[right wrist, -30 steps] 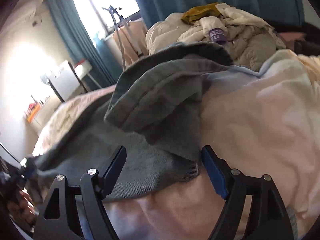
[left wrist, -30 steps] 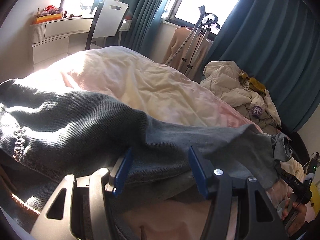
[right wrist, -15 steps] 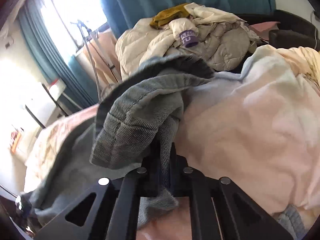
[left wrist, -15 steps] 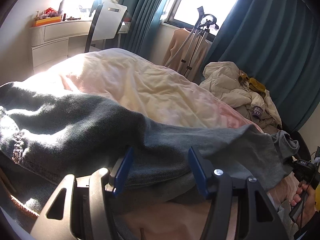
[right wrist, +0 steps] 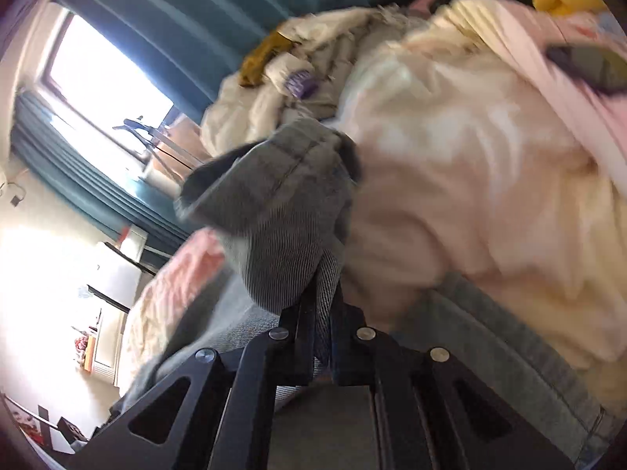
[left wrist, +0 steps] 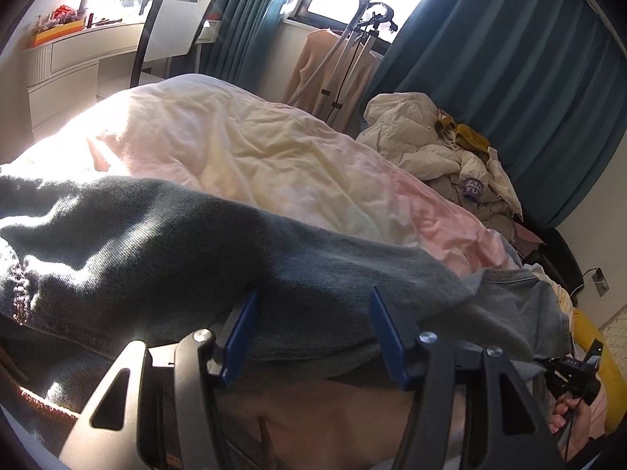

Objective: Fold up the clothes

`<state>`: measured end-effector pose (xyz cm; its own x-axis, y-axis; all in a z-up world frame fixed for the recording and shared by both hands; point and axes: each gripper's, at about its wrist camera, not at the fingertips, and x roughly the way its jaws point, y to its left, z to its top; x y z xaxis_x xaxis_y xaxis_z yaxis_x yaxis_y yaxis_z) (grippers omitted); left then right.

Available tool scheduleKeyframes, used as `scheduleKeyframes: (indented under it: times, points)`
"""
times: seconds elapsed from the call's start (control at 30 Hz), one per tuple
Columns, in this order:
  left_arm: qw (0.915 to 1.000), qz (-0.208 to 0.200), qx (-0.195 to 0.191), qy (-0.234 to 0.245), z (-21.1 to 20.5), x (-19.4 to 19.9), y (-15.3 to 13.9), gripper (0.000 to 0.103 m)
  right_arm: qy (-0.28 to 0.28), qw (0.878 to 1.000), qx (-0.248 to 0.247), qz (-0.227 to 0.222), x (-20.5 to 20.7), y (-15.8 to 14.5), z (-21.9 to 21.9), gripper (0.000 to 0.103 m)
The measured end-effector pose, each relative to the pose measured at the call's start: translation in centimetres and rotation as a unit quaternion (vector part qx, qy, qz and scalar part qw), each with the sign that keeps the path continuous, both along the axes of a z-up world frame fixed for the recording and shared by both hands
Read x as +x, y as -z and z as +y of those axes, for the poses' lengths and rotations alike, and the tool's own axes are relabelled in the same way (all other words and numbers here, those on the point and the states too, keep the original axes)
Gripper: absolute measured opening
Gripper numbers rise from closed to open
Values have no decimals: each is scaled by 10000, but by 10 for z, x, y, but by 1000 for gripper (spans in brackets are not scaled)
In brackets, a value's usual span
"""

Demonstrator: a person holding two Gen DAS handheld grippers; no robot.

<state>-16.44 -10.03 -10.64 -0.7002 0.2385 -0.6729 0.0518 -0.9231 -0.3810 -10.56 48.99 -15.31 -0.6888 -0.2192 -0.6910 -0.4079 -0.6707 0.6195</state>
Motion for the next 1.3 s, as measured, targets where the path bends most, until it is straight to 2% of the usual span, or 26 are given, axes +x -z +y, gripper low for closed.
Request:
scheduleKeyframes:
  times: [0.07, 0.1, 0.13, 0.23, 0.33, 0.43, 0.5, 0.63, 0.7, 0.83, 0.93, 1.0, 1.07, 1.13, 1.3]
  points:
    - [10000, -41, -2, -11, -3, 7, -2, 59, 51, 9994, -353, -35, 7, 21, 7, 5]
    - [10000, -57, -24, -20, -4, 10, -3, 59, 78, 9990, -444, 23, 8, 23, 10, 5]
    - [9999, -57, -128, -37, -5, 15, -5, 59, 79, 9991, -420, 15, 7, 19, 9, 10]
    - [9993, -175, -312, -60, -9, 32, -7, 59, -35, 9997, 123, -214, 11, -9, -4, 16]
    - [9992, -280, -263, -101, -15, 49, -7, 59, -87, 9993, 352, -76, 35, -41, -22, 28]
    - [9956, -641, -572, -371, -20, 50, 2, 59, -40, 9997, 116, 222, 71, -64, -41, 32]
    - [9920, -923, -611, -599, -29, 43, 13, 59, -84, 9991, -46, 424, 94, -74, -54, 33]
    - [9854, -1310, -560, -932, -47, 24, 28, 58, -449, 9979, 104, 456, 116, -83, -84, 33]
    - [9855, -1268, -497, -1008, -50, 20, 25, 58, -578, 9974, 137, 401, 115, -80, -90, 33]
    - [9874, -869, -794, -1060, -46, 18, 3, 58, -771, 9965, 176, 264, 112, -72, -102, 33]
    - [9846, -297, -1355, -1066, -42, 10, -21, 58, -897, 9958, 24, 203, 103, -61, -106, 33]
    - [9787, -358, -1785, -953, -44, -7, -25, 58, -984, 9949, -8, 205, 90, -51, -105, 33]
    - [9746, -474, -2017, -853, -49, -18, -25, 58, -1065, 9941, 15, 212, 84, -45, -107, 33]
    - [9765, -500, -1965, -728, -61, -20, -28, 58, -1135, 9934, 46, 174, 77, -38, -108, 33]
    - [9837, -704, -1445, -806, -113, -10, -30, 58, -1240, 9922, 111, 27, 59, -21, -109, 33]
